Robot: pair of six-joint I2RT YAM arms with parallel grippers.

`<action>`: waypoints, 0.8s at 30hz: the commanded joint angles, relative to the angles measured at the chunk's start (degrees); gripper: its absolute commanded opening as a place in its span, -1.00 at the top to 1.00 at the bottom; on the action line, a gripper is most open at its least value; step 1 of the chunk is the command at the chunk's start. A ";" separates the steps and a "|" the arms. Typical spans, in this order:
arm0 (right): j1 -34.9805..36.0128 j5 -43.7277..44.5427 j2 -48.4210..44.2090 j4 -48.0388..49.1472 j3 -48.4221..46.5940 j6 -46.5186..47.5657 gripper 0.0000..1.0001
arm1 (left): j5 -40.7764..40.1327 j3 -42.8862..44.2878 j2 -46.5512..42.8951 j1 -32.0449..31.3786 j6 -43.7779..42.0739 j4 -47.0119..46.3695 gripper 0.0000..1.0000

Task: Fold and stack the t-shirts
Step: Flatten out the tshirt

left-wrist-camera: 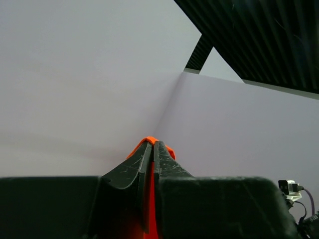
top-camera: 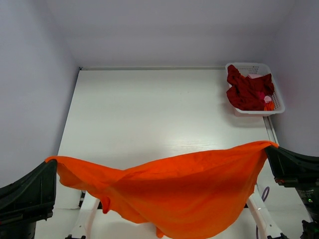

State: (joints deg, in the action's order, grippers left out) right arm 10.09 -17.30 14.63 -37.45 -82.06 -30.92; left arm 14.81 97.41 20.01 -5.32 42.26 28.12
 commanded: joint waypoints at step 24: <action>-0.42 5.70 9.36 13.53 24.49 1.30 1.00 | -12.79 -28.40 10.48 -0.48 -5.87 -14.48 1.00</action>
State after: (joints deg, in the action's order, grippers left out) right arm 10.09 -12.36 22.46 -31.66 -58.63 -29.80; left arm 3.53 70.22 28.01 -5.58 37.63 21.65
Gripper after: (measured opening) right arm 0.068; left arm 0.006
